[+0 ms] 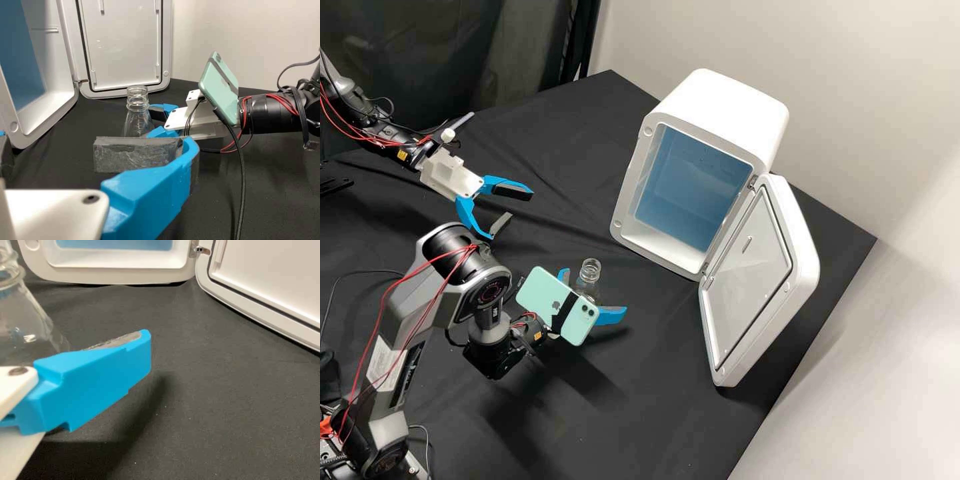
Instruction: Place the flask in the incubator
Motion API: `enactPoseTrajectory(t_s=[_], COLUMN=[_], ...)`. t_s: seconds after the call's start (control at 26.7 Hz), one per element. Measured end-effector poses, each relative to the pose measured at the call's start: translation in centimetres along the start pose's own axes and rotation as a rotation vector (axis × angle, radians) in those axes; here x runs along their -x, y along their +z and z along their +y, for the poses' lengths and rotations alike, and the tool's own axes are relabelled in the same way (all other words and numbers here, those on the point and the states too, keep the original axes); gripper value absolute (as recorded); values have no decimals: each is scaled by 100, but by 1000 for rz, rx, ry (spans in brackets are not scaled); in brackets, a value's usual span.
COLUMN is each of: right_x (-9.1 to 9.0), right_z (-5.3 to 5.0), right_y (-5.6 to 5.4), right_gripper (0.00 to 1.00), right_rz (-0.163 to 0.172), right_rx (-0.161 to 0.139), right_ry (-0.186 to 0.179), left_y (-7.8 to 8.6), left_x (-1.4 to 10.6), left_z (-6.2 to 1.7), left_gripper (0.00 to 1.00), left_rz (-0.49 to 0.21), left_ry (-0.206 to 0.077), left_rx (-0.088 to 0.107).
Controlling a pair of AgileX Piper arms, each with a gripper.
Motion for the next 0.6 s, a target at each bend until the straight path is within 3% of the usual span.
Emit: enactPoseTrajectory(t_s=[0.15, 0.19, 0.34, 0.6], right_x=[-3, -3, -4, -4], right_z=[-1, -4, 3, 3], right_y=[1, -4, -27, -27], right_gripper=[100, 0, 0, 0], right_rz=[0, 1, 18, 18], right_rx=[0, 0, 1, 1], right_ry=[0, -1, 13, 13], left_y=[0, 0, 0, 0], left_x=[0, 0, 0, 0], left_z=[0, 0, 0, 0], left_gripper=[100, 100, 100, 100], left_rz=[0, 0, 0, 0], left_ry=[0, 0, 0, 0], left_rx=[0, 0, 0, 0])
